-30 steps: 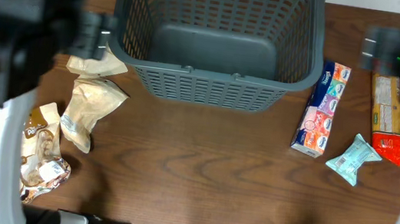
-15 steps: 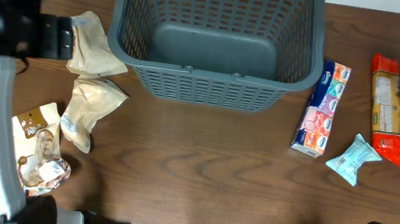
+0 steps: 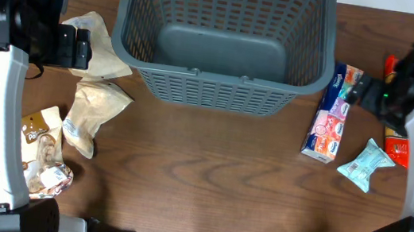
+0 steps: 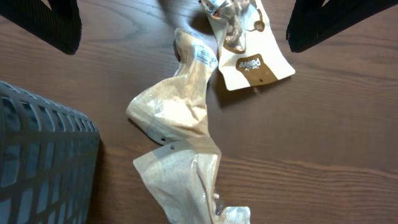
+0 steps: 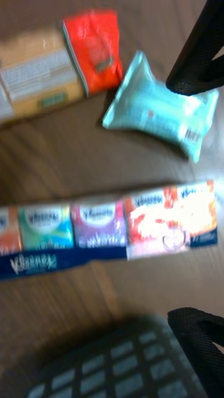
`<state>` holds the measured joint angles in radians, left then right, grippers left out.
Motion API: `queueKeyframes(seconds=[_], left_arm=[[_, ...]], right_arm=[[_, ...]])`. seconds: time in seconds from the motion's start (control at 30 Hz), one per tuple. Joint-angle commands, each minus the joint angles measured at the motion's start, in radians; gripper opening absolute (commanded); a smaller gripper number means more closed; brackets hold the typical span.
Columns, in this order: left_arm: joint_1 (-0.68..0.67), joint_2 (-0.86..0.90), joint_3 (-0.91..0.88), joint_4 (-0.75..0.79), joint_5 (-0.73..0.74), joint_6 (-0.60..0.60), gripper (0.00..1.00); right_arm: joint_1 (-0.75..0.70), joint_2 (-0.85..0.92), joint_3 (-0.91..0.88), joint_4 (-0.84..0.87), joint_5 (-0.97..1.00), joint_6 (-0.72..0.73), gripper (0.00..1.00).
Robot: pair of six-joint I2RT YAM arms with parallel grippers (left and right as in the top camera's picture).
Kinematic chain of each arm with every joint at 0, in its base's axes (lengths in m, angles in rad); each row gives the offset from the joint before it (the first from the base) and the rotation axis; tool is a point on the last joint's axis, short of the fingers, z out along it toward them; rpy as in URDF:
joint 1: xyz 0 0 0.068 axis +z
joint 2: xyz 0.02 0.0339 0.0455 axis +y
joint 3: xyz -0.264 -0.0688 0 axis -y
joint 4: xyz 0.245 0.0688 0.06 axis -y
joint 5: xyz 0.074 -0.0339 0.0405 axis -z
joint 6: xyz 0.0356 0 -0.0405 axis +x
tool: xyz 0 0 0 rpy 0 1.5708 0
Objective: Pack container
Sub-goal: 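Lower the right gripper onto the Kleenex tissue strip and grasp it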
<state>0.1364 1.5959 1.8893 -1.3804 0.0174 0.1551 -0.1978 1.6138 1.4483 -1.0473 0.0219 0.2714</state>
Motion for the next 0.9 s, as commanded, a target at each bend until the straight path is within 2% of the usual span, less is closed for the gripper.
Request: queueKeyframes(seconds=[0.0,0.67,0.87], left_arm=[[0.003,-0.011,0.006,0.006,0.010,0.016,0.94],[0.002,-0.011,0.006,0.013,0.010,0.016,0.94],[0.002,-0.011,0.006,0.013,0.021,0.016,0.94]], right_arm=[[0.040,-0.003,-0.050,0.041,0.040,0.097,0.99],[0.052,-0.002,-0.362,0.307,0.052,0.140,0.99],[0.052,0.024,-0.414,0.346,0.050,0.123,0.92]])
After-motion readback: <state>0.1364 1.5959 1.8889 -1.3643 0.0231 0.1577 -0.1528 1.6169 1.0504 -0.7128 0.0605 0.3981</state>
